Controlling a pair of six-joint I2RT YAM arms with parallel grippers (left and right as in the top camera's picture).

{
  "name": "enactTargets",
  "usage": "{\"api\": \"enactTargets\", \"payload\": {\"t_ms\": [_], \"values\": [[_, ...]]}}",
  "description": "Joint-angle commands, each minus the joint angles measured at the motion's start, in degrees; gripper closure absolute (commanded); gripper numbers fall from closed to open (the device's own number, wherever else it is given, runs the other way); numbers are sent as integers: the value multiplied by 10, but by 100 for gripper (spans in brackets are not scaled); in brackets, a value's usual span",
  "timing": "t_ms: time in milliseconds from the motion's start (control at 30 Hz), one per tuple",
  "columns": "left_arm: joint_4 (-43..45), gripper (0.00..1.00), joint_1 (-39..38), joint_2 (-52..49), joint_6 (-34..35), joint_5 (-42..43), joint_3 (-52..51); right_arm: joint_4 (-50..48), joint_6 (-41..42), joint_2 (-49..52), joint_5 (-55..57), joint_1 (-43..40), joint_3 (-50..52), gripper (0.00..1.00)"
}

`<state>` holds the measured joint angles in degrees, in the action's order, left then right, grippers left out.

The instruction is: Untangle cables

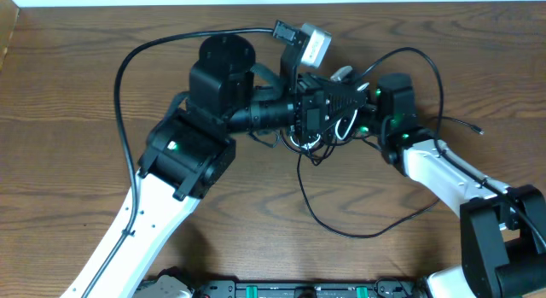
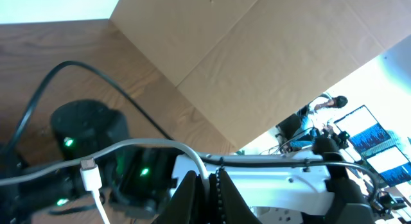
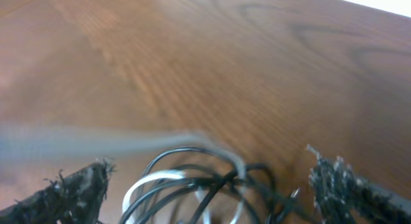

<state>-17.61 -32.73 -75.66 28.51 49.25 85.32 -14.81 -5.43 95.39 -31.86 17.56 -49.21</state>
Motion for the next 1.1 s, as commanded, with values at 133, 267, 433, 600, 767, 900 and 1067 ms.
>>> {"api": "enactTargets", "payload": {"t_ms": [133,267,433,600,767,900,1067], "values": [[-1,92,2,47,-1,13,16,-68,-4,18,97,42,2,11],[0,93,2,63,-2,10,16,-97,11,34,97,42,2,18],[0,93,3,69,-3,4,16,-105,13,43,97,42,2,60],[-1,93,3,69,-3,-24,16,-104,13,43,93,42,2,99],[-14,93,3,69,-4,-108,16,-110,13,37,31,38,2,99],[-76,92,3,69,-3,-281,16,-104,45,5,-28,18,2,99],[-152,93,3,64,-3,-476,15,-81,93,-55,-77,-20,2,99]]}}
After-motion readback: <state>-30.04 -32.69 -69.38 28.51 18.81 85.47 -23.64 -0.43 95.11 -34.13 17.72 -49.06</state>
